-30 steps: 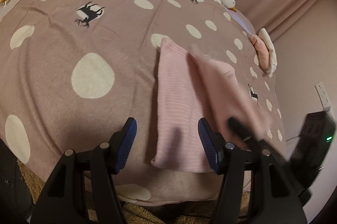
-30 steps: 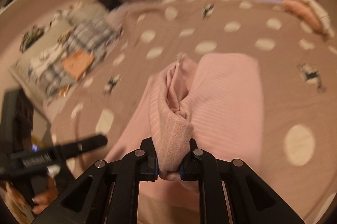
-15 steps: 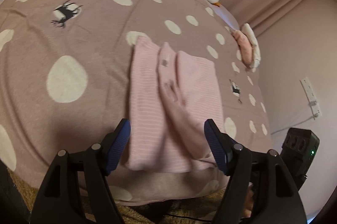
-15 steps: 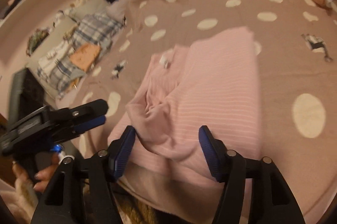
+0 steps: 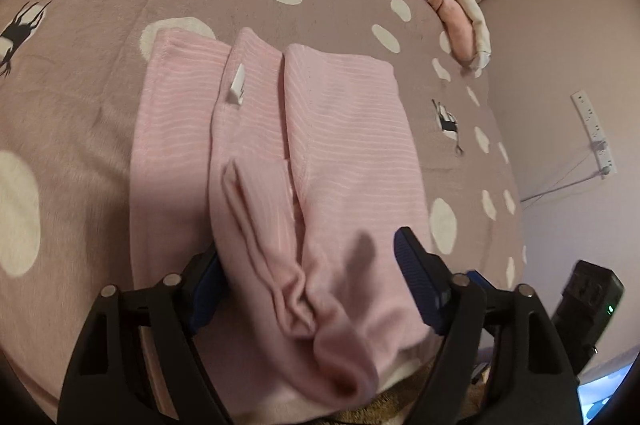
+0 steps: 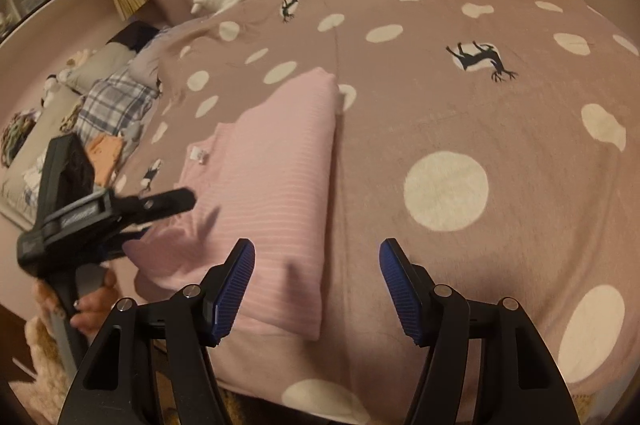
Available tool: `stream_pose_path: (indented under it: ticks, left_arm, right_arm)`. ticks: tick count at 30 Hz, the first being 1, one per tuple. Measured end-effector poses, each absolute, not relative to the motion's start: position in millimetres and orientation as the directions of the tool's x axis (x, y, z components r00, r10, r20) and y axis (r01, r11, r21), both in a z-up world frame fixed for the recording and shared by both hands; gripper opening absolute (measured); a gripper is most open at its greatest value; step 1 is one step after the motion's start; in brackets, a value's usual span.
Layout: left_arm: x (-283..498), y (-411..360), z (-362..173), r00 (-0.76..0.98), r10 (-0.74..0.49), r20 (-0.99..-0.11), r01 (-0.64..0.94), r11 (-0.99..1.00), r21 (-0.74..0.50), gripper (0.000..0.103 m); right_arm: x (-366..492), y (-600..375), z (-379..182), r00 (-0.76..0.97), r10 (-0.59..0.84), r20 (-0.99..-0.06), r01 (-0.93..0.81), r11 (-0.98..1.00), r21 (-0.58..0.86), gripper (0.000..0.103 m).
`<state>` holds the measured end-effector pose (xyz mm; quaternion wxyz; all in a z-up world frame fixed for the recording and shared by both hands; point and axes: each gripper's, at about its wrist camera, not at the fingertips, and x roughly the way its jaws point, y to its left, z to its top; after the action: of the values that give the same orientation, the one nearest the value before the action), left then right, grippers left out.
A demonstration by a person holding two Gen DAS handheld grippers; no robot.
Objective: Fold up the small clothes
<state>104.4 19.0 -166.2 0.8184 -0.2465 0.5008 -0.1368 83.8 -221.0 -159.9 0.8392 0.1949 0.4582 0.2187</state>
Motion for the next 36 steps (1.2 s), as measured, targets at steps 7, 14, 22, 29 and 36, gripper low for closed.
stream_pose_path:
  ticks: [7, 14, 22, 29, 36]
  left_arm:
    - [106.8, 13.5, -174.0, 0.480, -0.406, -0.777, -0.014, 0.883, -0.469, 0.014]
    - [84.2, 23.9, -139.5, 0.572, -0.368, -0.733, 0.006, 0.895, -0.445, 0.013]
    - [72.0, 45.5, -151.0, 0.566, -0.327, -0.757, -0.040, 0.906, -0.421, 0.014]
    - [68.3, 50.7, -166.3, 0.547, -0.312, -0.777, -0.071, 0.907, -0.415, 0.018]
    - [57.5, 48.1, -160.7, 0.561, -0.285, -0.777, -0.068, 0.920, -0.386, 0.020]
  right_arm:
    - [82.3, -218.4, -165.2, 0.472, 0.541, -0.696, -0.196, 0.834, 0.515, 0.065]
    - [80.6, -216.0, -164.2, 0.465, 0.549, -0.694, -0.213, 0.831, 0.515, 0.065]
    - [79.9, -205.3, -164.4, 0.446, 0.567, -0.692, -0.248, 0.822, 0.513, 0.065]
    - [81.1, -191.9, -168.6, 0.417, 0.568, -0.710, -0.269, 0.823, 0.500, 0.065]
    - [80.6, -185.3, -175.3, 0.393, 0.554, -0.734, -0.268, 0.833, 0.485, 0.065]
